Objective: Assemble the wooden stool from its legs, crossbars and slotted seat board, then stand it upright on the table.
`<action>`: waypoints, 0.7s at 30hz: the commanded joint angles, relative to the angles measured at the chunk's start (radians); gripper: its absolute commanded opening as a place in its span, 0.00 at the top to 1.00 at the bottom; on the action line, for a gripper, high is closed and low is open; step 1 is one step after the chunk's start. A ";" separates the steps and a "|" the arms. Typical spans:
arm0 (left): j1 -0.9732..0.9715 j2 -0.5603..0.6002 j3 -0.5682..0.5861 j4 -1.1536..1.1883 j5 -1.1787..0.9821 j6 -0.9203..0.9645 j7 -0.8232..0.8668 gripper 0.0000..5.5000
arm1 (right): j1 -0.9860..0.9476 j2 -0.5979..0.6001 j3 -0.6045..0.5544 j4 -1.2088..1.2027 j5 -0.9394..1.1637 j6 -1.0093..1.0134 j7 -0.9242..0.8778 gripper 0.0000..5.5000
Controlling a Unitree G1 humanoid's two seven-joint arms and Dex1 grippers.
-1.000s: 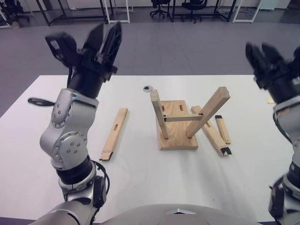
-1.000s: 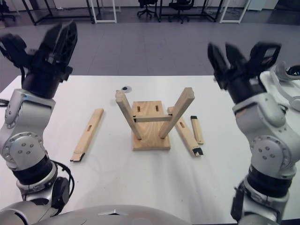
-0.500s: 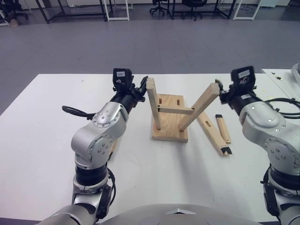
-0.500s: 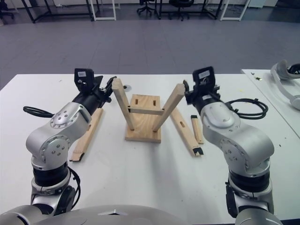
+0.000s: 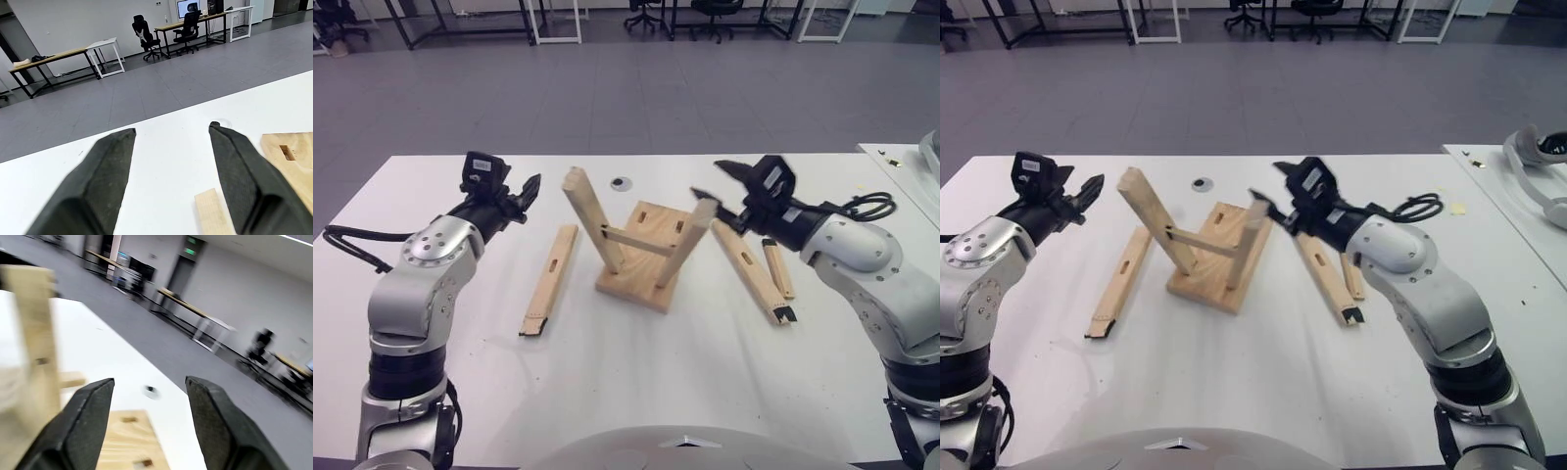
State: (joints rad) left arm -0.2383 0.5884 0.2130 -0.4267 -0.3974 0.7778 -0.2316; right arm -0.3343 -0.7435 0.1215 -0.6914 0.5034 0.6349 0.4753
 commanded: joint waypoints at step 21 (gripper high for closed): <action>-0.059 -0.118 -0.509 0.304 0.266 -0.269 -0.331 0.50 | -0.420 0.501 0.242 1.375 -0.415 -0.747 0.300 0.51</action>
State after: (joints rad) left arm -0.2546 0.5082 -0.2646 -0.1944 -0.1565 0.5284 -0.5616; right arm -0.7790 -0.2388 0.3311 0.7349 0.0935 -0.0892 0.6750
